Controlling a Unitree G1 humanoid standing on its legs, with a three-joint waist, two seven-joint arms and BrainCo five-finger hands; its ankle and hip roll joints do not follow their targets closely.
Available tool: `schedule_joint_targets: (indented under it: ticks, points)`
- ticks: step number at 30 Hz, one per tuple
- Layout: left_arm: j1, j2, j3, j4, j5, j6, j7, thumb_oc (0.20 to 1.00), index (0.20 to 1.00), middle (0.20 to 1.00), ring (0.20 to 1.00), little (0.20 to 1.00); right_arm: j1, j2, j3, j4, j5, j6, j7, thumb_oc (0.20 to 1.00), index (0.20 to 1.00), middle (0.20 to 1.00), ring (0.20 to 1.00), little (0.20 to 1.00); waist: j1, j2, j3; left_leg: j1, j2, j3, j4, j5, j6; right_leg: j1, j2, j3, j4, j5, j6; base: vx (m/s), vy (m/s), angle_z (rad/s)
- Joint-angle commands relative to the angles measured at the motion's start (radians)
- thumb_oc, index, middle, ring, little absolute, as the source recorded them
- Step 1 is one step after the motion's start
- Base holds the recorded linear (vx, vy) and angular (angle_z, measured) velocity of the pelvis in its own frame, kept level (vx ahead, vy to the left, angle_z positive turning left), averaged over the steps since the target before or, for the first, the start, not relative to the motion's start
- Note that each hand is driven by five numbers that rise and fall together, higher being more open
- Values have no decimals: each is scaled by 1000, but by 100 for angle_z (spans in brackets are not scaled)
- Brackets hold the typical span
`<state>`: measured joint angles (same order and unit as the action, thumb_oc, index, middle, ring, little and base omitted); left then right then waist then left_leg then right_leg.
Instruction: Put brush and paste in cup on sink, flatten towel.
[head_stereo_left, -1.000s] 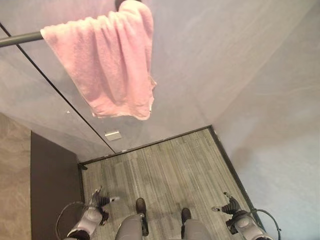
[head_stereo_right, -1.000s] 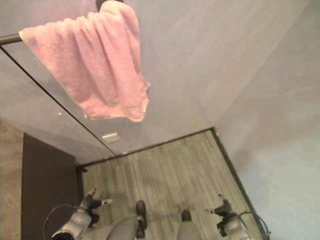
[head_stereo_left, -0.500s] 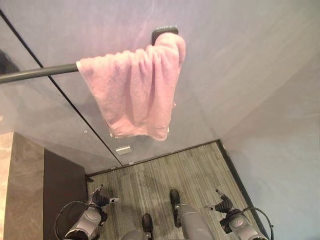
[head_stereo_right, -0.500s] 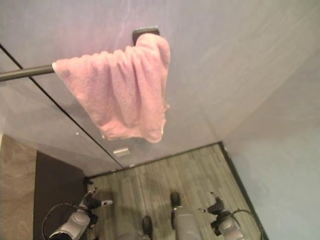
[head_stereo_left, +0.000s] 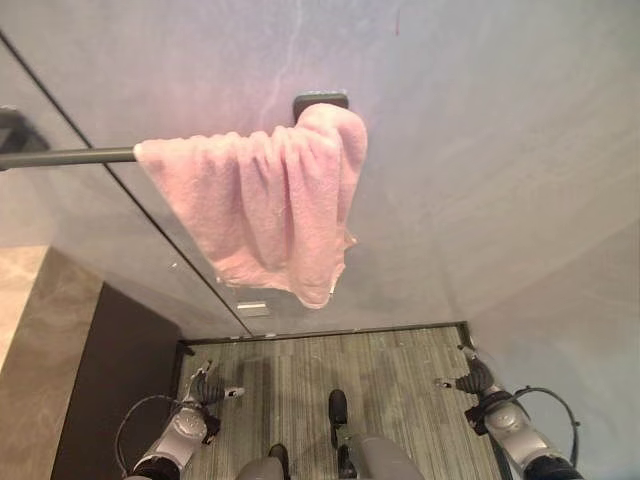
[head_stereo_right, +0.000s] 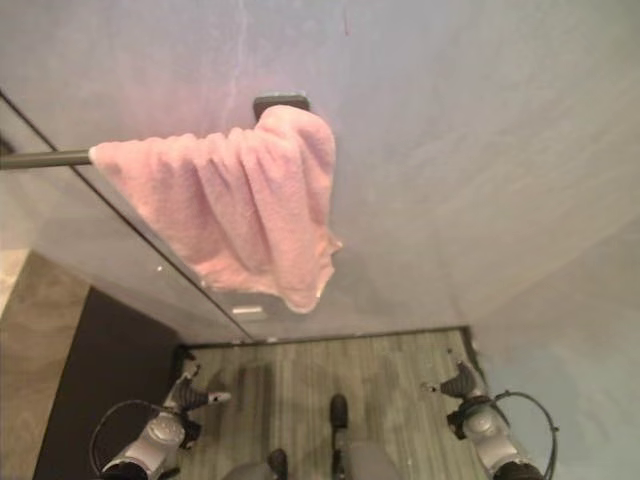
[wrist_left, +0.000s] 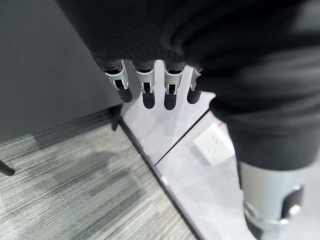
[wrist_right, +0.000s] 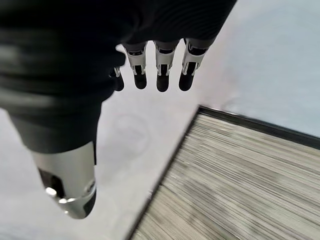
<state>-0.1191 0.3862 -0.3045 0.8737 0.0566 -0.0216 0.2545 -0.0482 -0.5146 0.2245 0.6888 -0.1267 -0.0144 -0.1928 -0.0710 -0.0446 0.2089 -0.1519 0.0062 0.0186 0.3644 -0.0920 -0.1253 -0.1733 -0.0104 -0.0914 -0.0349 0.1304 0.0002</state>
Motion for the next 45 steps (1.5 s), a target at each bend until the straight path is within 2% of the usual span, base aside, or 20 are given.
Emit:
schedule_joint_targets:
  ticks: [1,2,3,4,5,6,8,9,16,23,28,36,39,42,45]
  points:
    - [9,41,14,-10,9,-24,11,1000,1000,1000,1000,1000,48,-18,-40,-29,75,-21,-29,1000,1000,1000,1000,1000,-34,-9,-30,-13,101,150,-202,113,30,59,-63,39,94,-118,123,153,98,84]
    - [10,41,13,-5,9,-24,15,1000,1000,1000,1000,1000,47,-17,-46,-27,79,-21,-32,1000,1000,1000,1000,1000,-31,-4,-41,-8,123,126,-249,136,22,61,-67,41,90,-122,129,212,181,67]
    - [14,41,19,0,2,-22,27,1000,1000,1000,1000,1000,44,-19,-51,-26,83,-19,-38,1000,1000,1000,1000,1000,-20,6,-48,-28,160,84,-286,188,3,61,-76,52,91,-125,139,169,155,16]
    - [19,38,21,1,-8,-18,29,1000,1000,1000,1000,1000,41,-20,-56,-25,90,-16,-37,1000,1000,1000,1000,1000,-20,11,-50,-26,167,46,-292,195,-2,61,-85,57,95,-132,142,114,122,-10]
    - [19,38,21,1,-8,-18,29,1000,1000,1000,1000,1000,41,-20,-56,-25,90,-16,-37,1000,1000,1000,1000,1000,-20,11,-50,-26,167,46,-292,195,-2,61,-85,57,95,-132,142,117,122,-4]
    - [28,37,34,-8,-19,-18,29,1000,1000,1000,1000,1000,44,-20,-64,-38,101,-16,-32,1000,1000,1000,1000,1000,-20,16,-53,-15,154,20,-283,172,-1,67,-94,73,98,-139,146,114,126,-2]
    - [38,43,36,-17,-16,-21,23,1000,1000,1000,1000,1000,50,-12,-84,-57,129,-20,-27,1000,1000,1000,1000,1000,-27,31,-60,7,144,39,-317,172,-3,68,-103,87,96,-130,153,136,241,-54]
    - [56,49,47,-32,-16,-26,21,1000,1000,1000,1000,1000,39,-5,-96,-70,152,-23,-23,1000,1000,1000,1000,1000,-24,36,-61,18,117,34,-325,158,8,69,-119,115,80,-108,164,88,301,-63]
    - [51,86,65,-62,-12,-33,28,1000,1000,1000,1000,1000,-54,23,-94,-121,200,-34,-35,1000,1000,1000,1000,1000,4,31,-78,65,85,105,-406,158,33,40,-168,168,48,-41,213,27,160,-66]
    - [30,144,96,-171,-33,-48,42,1000,1000,1000,1000,1000,-97,19,-96,-240,282,-51,-28,1000,1000,1000,1000,1000,12,22,-95,98,92,105,-444,165,30,54,-174,156,35,-39,220,52,38,0]
    - [51,210,146,-328,-83,-66,12,1000,1000,1000,1000,1000,-118,-32,-96,-345,341,-52,22,1000,1000,1000,1000,1000,26,15,-110,119,99,93,-451,163,22,88,-176,131,32,-58,216,73,-5,5]
    - [-9,319,148,-472,-167,-108,-41,1000,1000,1000,1000,1000,-260,-161,39,-373,561,-34,169,1000,1000,1000,1000,1000,55,3,-110,109,108,69,-452,172,5,111,-178,99,13,-67,208,29,-22,10]
    - [-67,338,116,-487,-214,-123,-51,1000,1000,1000,1000,1000,-336,-171,118,-370,658,-20,215,1000,1000,1000,1000,1000,66,-2,-107,97,109,60,-452,179,1,110,-182,86,5,-62,209,-6,-13,16]
    - [-100,346,100,-486,-235,-129,-59,1000,1000,1000,1000,1000,-383,-185,165,-374,685,-14,231,1000,1000,1000,1000,1000,67,-4,-107,90,110,55,-452,181,-1,112,-183,81,-2,-59,208,-6,0,12]
    - [-208,334,43,-465,-308,-138,-44,1000,1000,1000,1000,1000,-533,-137,255,-332,690,-7,207,1000,1000,1000,1000,1000,75,-14,-104,74,112,50,-452,186,-5,106,-183,73,-9,-47,208,-9,-4,5]
